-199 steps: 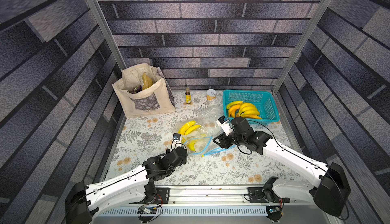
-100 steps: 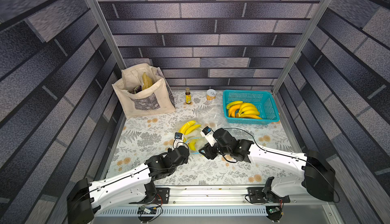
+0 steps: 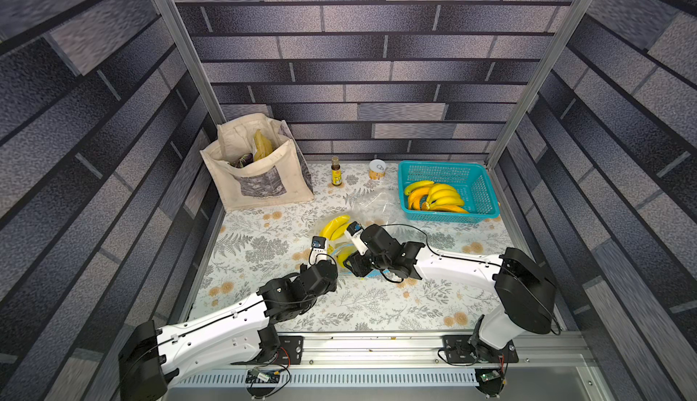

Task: Open the zip-top bag and take out the banana
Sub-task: Pick up the banana from the zipper food storage bag.

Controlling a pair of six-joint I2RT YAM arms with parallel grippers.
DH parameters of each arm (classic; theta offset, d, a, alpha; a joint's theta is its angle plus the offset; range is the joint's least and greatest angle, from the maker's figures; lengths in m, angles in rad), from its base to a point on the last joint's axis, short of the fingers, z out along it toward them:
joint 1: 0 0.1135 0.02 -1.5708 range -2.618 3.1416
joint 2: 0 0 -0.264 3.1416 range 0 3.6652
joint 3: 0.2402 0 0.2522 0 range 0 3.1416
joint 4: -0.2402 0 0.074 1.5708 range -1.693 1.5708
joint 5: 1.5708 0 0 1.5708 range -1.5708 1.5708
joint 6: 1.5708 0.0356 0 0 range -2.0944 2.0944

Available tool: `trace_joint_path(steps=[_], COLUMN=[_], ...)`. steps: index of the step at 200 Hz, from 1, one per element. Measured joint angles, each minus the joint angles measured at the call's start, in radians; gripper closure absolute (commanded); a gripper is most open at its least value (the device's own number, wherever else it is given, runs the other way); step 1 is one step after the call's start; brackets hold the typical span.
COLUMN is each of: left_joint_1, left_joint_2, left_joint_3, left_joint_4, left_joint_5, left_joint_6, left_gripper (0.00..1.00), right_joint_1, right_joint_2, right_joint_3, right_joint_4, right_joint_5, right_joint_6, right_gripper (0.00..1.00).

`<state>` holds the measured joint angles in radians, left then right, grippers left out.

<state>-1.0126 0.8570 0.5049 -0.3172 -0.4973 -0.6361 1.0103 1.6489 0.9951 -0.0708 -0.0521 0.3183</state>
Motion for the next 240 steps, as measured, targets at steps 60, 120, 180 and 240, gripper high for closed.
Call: trace_joint_path(steps=[60,120,180,240], left_joint_1=[0.000,0.000,0.000,0.000], left_joint_2=[-0.021,-0.054,-0.055,-0.055], left_joint_3=[-0.003,-0.006,-0.013,-0.019], left_joint_4=[0.000,-0.004,-0.004,-0.004], left_joint_5=[0.000,-0.001,-0.001,-0.001], left_joint_6=[0.000,0.000,-0.001,-0.001], left_gripper=[0.93,0.93,0.93,0.93], right_joint_1=[0.000,0.000,0.000,0.000], right_joint_2=[0.068,0.094,0.123,0.123], right_joint_3=[0.053,0.102,0.120,0.120], right_joint_4=[-0.046,-0.077,-0.111,-0.128], right_joint_5=[0.002,-0.001,-0.012,-0.027], right_joint_6=[0.000,-0.003,-0.004,-0.004], right_gripper=[0.52,0.65,0.63,0.87])
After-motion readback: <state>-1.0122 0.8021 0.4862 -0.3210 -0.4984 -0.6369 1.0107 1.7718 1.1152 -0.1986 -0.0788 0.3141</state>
